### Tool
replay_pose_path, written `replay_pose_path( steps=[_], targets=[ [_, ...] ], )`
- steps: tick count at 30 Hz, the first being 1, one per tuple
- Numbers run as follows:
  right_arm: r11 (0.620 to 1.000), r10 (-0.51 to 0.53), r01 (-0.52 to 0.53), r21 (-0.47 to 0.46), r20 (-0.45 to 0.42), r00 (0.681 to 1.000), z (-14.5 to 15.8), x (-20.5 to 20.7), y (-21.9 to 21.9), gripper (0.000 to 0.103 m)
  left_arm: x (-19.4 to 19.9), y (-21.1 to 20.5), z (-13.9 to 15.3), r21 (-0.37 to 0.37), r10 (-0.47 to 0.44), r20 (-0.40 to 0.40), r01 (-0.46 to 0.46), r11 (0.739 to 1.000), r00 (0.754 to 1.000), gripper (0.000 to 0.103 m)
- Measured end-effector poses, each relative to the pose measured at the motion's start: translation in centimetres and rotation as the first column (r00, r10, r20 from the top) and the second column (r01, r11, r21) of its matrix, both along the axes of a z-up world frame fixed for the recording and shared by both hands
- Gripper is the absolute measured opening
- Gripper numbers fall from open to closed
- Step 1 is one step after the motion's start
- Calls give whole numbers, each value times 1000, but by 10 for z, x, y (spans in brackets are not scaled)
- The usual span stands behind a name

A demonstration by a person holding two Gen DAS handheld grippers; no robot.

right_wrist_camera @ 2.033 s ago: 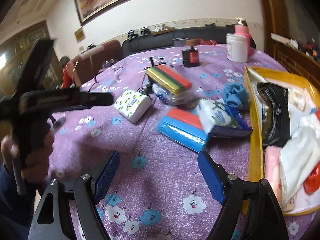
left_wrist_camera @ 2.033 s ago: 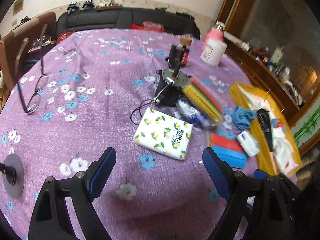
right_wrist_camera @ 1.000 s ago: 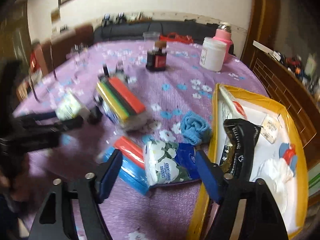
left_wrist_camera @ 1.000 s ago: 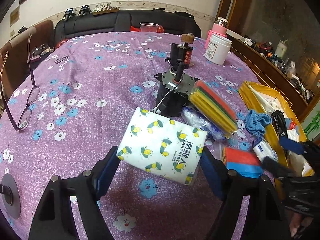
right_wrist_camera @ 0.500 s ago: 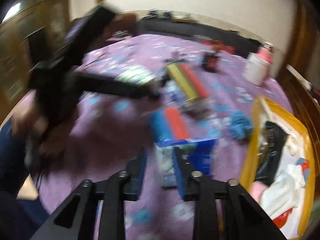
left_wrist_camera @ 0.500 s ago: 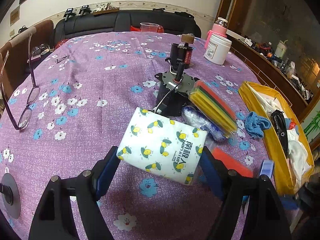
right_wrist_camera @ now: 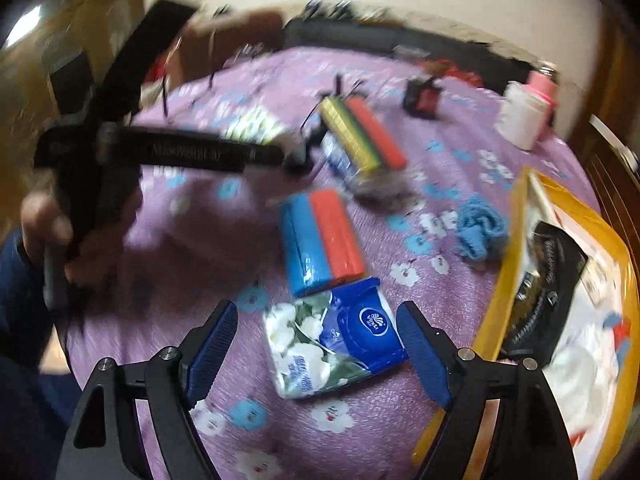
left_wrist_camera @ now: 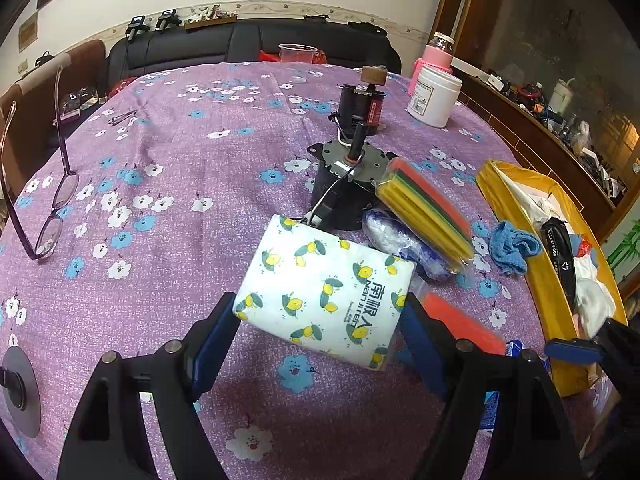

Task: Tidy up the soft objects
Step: 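Hold lemon-print pack in left gripper while right gripper grasps and lifts blue Vinda pack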

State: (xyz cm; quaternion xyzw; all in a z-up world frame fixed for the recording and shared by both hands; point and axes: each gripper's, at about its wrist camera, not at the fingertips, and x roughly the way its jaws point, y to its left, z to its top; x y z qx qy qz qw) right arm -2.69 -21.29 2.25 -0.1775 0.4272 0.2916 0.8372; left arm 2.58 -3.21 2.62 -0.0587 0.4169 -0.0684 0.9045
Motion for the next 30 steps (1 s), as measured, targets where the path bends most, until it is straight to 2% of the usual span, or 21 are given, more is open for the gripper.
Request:
replay_pose_path(
  steps=[2, 7, 10, 11, 12, 15, 17, 20, 22, 25, 30],
  targets=[
    [999, 18, -19, -47, -19, 1000, -5, 9, 0, 85, -1, 0, 1, 0, -1, 5, 1, 1000, 1000, 79],
    [996, 32, -42, -83, -126, 992, -21, 27, -3, 86, -1, 0, 1, 1, -2, 5, 2, 1000, 1000, 79],
    [997, 12, -21, -72, -125, 992, -24, 25, -5, 85, -1, 0, 1, -2, -4, 4, 4, 1000, 1000, 79],
    [998, 1, -8, -63, -118, 993, -23, 24, -6, 79, -2, 0, 1, -2, -5, 5, 5, 1000, 1000, 79],
    [999, -12, 7, -54, -97, 995, -19, 22, -8, 79, -2, -1, 1, -1, -7, 6, 7, 1000, 1000, 79],
    [998, -68, 68, -3, -30, 997, -3, 15, -12, 79, -3, -3, 2, 3, -17, 14, 16, 1000, 1000, 79],
    [988, -148, 147, 40, 31, 989, 8, 15, -16, 79, -5, -6, 3, 11, -24, 24, 24, 1000, 999, 79],
    [954, -289, 280, 109, 72, 955, 13, 22, -20, 79, -7, -9, 5, 24, -36, 38, 35, 999, 999, 79],
    [919, -360, 341, 195, 67, 931, 11, 24, -25, 79, -9, -12, 5, 36, -43, 51, 41, 998, 998, 79],
    [886, -421, 390, 252, 86, 903, 9, 21, -27, 79, -12, -18, 8, 58, -61, 75, 57, 997, 995, 79],
    [862, -448, 403, 308, 89, 890, 6, 21, -26, 79, -19, -31, 11, 115, -90, 120, 76, 990, 989, 79]
  ],
)
